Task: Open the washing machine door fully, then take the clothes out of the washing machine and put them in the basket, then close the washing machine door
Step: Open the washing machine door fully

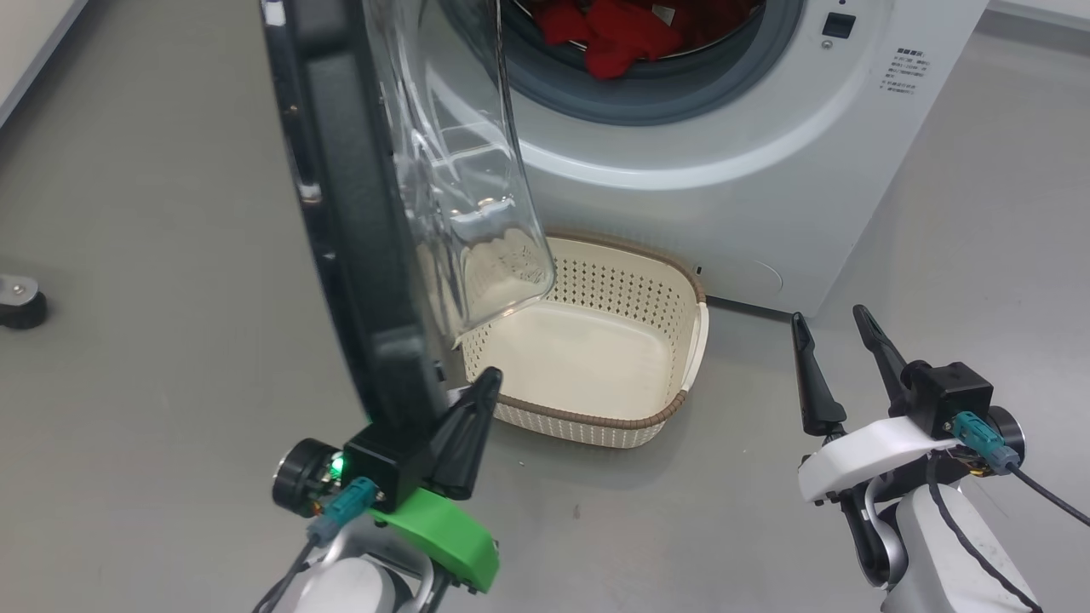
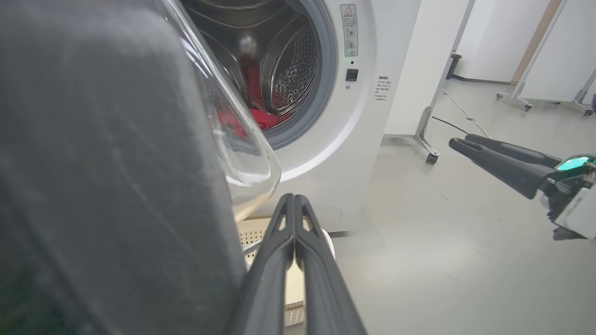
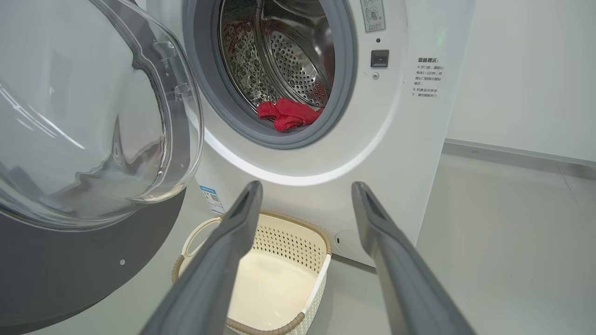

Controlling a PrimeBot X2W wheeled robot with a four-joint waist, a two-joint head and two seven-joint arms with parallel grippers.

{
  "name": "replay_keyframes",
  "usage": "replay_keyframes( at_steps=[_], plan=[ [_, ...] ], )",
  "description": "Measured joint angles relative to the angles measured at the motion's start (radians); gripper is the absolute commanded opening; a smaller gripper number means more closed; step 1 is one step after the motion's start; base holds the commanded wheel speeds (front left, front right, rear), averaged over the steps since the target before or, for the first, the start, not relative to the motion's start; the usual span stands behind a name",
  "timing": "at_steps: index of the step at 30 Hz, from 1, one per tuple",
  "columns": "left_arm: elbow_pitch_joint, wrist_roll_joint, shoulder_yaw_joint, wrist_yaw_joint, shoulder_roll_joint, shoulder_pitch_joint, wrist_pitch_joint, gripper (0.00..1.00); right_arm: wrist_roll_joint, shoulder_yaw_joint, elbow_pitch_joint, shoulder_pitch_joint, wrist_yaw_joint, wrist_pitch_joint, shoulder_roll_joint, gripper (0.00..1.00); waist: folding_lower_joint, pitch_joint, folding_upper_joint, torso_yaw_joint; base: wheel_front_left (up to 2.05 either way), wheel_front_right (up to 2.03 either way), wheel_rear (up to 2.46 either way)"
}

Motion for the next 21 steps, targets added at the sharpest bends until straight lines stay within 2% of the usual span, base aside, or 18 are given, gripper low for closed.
replay_keyframes(
  at_steps=[5, 10, 21],
  plan=[
    [0.018, -0.013, 0.061, 0.037, 0.003, 0.005, -0.021, 0.00, -0.001, -0.002, 0.001, 0.000, 0.005, 0.000, 0.000, 1.00, 0.0000, -0.001, 0.0000, 0.007, 0.00, 0.00, 0.00],
    [0.026, -0.014, 0.095, 0.048, 0.003, 0.013, -0.039, 0.00, -0.001, -0.004, 0.002, 0.000, 0.005, 0.000, 0.001, 1.00, 0.0000, -0.003, 0.0000, 0.014, 0.00, 0.00, 0.00],
    [0.047, -0.041, 0.245, 0.082, 0.041, 0.019, -0.075, 0.00, -0.003, -0.015, 0.006, 0.000, 0.006, 0.000, 0.001, 1.00, 0.0000, -0.008, 0.0000, 0.029, 0.00, 0.00, 0.00]
  ],
)
